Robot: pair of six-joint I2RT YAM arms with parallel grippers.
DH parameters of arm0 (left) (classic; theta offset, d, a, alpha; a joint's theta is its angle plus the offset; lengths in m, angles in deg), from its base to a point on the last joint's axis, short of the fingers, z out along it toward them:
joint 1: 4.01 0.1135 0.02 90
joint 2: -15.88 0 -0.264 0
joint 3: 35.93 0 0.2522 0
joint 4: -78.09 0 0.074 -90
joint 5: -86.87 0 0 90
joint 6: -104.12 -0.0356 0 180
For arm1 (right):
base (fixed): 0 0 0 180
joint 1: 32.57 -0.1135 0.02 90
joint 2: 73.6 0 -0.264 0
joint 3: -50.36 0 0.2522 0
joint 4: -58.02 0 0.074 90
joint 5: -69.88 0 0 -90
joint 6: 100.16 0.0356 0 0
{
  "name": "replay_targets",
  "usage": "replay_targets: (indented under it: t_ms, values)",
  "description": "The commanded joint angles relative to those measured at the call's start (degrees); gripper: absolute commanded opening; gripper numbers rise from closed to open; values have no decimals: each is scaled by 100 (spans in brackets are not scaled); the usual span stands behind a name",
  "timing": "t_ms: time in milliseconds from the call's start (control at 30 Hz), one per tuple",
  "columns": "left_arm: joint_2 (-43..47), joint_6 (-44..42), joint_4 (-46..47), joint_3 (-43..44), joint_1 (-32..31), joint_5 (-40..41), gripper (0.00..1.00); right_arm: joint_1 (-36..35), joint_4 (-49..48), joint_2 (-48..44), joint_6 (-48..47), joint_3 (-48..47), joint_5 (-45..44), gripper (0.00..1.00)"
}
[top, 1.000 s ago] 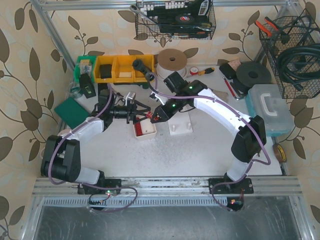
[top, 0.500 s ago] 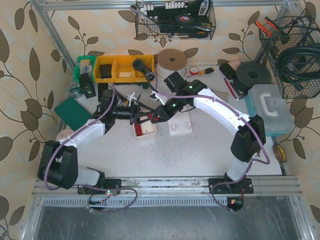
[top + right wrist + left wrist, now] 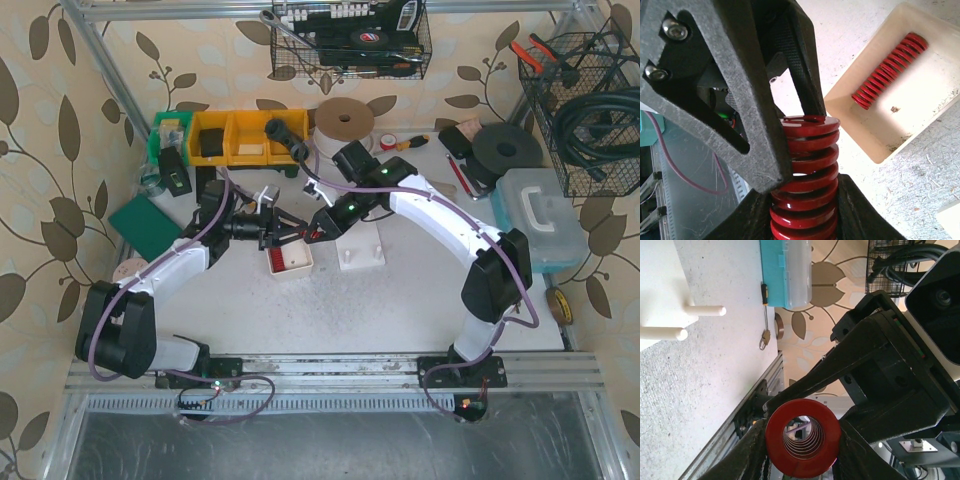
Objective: Install the large spring
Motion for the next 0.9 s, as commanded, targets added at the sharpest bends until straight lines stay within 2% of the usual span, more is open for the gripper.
replay_targets:
  t_ms: [0, 67, 233, 333, 367, 500, 633, 700, 867]
  values:
    - [196, 10, 119, 160, -49, -209, 26, 45, -31, 33, -129, -168, 88, 0]
    - [184, -37, 72, 188, -49, -218, 22, 57, -22, 58, -129, -176, 109, 0]
    - [92, -128, -52, 267, -49, -183, 0, 56, -5, 87, -137, -165, 56, 0]
    - [-5, -147, -74, 352, -49, -138, 0, 53, -7, 87, -138, -165, -96, 0]
    - [-35, -140, -75, 376, -49, -133, 0, 52, 1, 94, -155, -174, -144, 3]
    - [-101, -111, -45, 450, -47, -4, 0, 54, -19, 128, -171, -180, -295, 39]
    - [-147, 126, 223, 468, -34, 124, 0, 55, -302, 92, 54, -98, -653, 59]
    - [-191, 288, 368, 476, -24, 209, 0, 54, -509, -3, 151, -4, -830, 64]
    - [-271, 733, 823, 509, 0, 336, 0, 108, -951, -382, 388, 268, -1050, 65]
